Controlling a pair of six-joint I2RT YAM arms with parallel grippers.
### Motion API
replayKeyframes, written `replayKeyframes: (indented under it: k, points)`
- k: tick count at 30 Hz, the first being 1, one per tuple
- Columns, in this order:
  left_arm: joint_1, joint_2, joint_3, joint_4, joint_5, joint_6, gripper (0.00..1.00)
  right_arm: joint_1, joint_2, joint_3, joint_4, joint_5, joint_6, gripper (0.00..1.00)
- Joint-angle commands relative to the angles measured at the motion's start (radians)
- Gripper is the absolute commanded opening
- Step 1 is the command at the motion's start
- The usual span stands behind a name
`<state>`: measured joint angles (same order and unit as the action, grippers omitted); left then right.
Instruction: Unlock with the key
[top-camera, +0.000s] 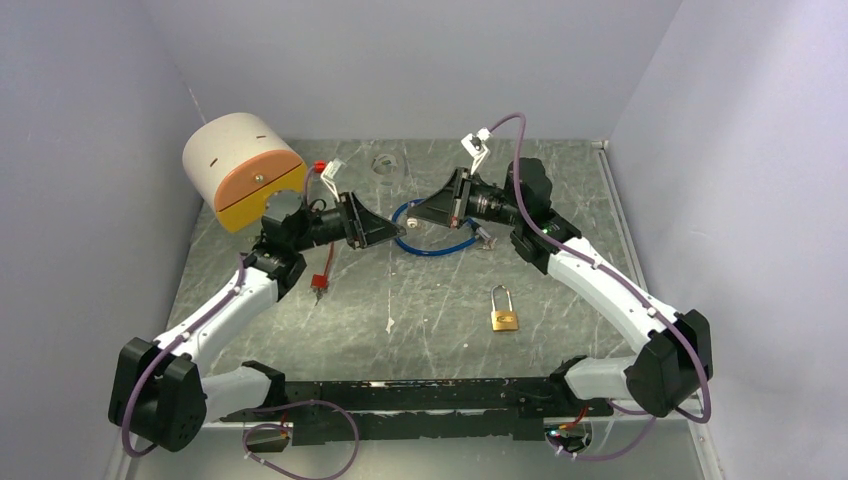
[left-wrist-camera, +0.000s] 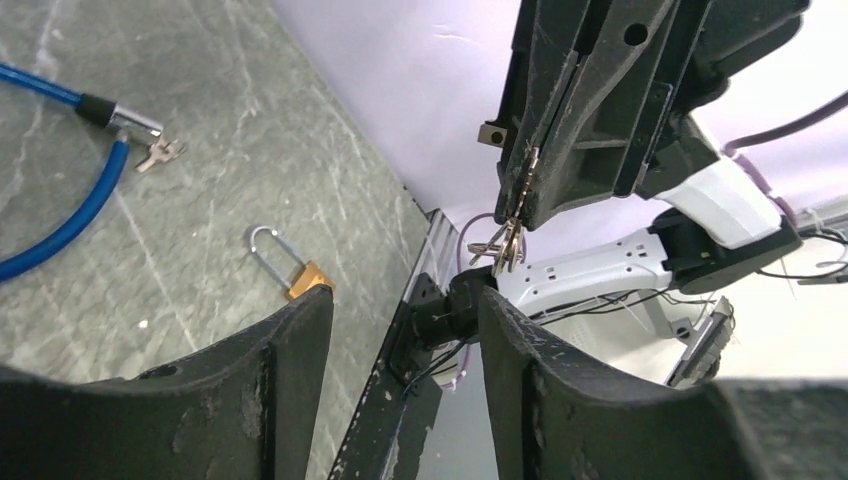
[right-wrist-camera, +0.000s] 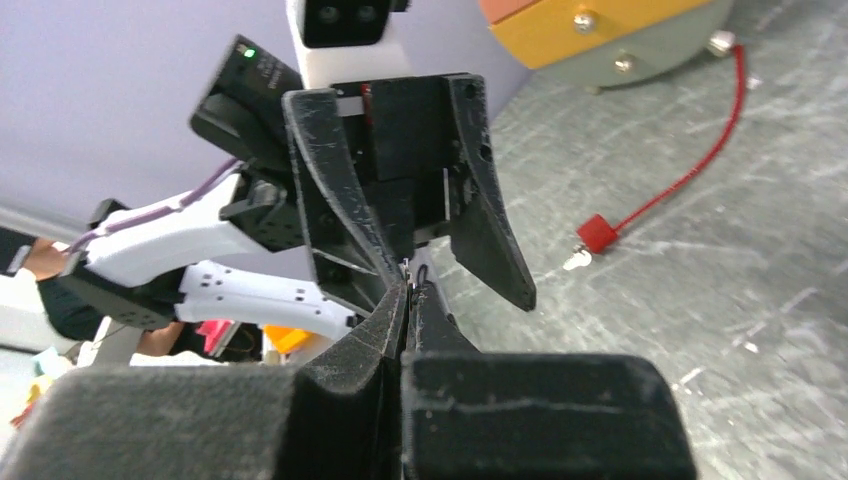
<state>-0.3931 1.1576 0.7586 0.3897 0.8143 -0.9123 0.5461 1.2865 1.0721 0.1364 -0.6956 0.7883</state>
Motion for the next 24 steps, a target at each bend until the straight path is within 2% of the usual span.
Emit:
replayKeyframes:
  k: [1,6,9,13,20,24]
  points:
    - [-0.001,-0.005,0.038,0.143,0.047,-0.061,0.56,0.007,-0.009,0.004,0.199,-0.084,0.086,0.0]
    - [-0.003,0.004,0.042,0.216,0.074,-0.098,0.41,0.02,0.007,0.002,0.251,-0.098,0.125,0.0]
    - [-0.003,0.011,0.049,0.267,0.104,-0.124,0.38,0.024,0.015,0.001,0.258,-0.09,0.13,0.0]
    - [-0.003,0.0,0.054,0.245,0.114,-0.097,0.38,0.023,0.017,0.003,0.234,-0.062,0.115,0.0]
    - [-0.003,-0.079,0.046,0.107,0.073,0.054,0.4,0.023,0.014,0.004,0.197,-0.024,0.085,0.0]
    - [-0.003,-0.081,0.038,0.14,0.072,0.038,0.39,0.024,0.021,-0.002,0.207,-0.032,0.09,0.0]
